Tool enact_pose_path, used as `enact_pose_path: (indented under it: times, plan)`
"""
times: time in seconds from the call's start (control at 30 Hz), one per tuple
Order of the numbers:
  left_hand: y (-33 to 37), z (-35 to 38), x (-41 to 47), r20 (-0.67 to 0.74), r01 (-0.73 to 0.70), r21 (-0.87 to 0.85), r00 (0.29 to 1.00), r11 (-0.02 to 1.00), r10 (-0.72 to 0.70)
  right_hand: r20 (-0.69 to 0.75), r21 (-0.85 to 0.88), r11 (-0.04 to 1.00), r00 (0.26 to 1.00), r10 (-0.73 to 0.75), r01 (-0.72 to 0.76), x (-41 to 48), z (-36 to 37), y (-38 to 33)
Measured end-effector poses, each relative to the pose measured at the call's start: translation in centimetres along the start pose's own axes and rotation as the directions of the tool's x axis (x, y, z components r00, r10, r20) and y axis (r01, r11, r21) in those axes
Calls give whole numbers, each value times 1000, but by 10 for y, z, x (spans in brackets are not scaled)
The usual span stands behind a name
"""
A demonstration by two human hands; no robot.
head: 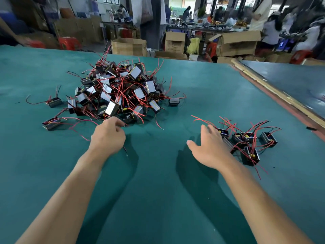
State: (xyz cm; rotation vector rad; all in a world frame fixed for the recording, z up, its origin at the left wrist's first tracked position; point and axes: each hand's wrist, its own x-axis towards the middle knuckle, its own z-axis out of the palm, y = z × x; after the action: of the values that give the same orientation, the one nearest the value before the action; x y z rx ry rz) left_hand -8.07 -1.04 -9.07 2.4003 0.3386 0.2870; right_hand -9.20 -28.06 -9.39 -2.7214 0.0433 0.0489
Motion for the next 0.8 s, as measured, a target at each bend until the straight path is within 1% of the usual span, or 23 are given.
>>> enact_pose_path:
  times: [0.07, 0.17, 0.23, 0.3, 0.37, 0.47, 0.53, 0.57, 0.6, 0.67, 0.7, 0.73, 0.77, 0.8]
  plan:
    - [0, 4, -1, -26, -8, -114, 1000, 993, 5, -39, 20, 1000, 999, -1, 2, -1, -1, -1]
    - [-2, 4, 1, -90, -19, -239, 996, 971, -3, -17, 42, 997, 998, -65, 65, -4, 1, -4]
    - [-5, 3, 4, -93, 15, -258, 995, 966, -40, -14, 78, 992, 995, -96, 97, -6, 3, -6]
    - [-5, 4, 8, -90, 18, -231, 995, 973, -39, -31, 122, 986, 993, -111, 114, -6, 3, -7]
    - [-3, 6, 7, -67, 6, -245, 997, 970, -24, -66, 156, 980, 992, -111, 120, -8, 2, -9]
    - [7, 8, -2, 16, -17, -362, 1000, 932, 24, -110, 233, 962, 986, -121, 144, -10, 1, -12]
    - [19, 7, -12, 112, -83, -422, 983, 903, 142, -117, 306, 938, 984, -136, 166, -11, 0, -15]
    - [25, 6, -19, 175, -128, -462, 957, 878, 232, -114, 337, 924, 982, -148, 179, -13, -1, -17]
    - [32, 5, -26, 243, -161, -524, 913, 836, 328, -106, 353, 914, 979, -172, 199, -14, -1, -20]
    - [42, 5, -37, 374, -141, -659, 791, 739, 484, -62, 365, 893, 964, -258, 263, -17, -1, -23]
    - [45, 6, -42, 418, -110, -702, 736, 703, 533, -24, 385, 874, 951, -310, 295, -18, -1, -25]
    - [48, 7, -45, 443, -85, -731, 696, 677, 565, 16, 418, 851, 934, -356, 317, -20, -1, -27]
    - [49, 9, -48, 455, -65, -750, 672, 658, 585, 49, 452, 829, 919, -392, 329, -22, -1, -28]
    - [51, 9, -49, 459, -39, -767, 664, 641, 590, 66, 470, 816, 909, -412, 336, -23, 0, -29]
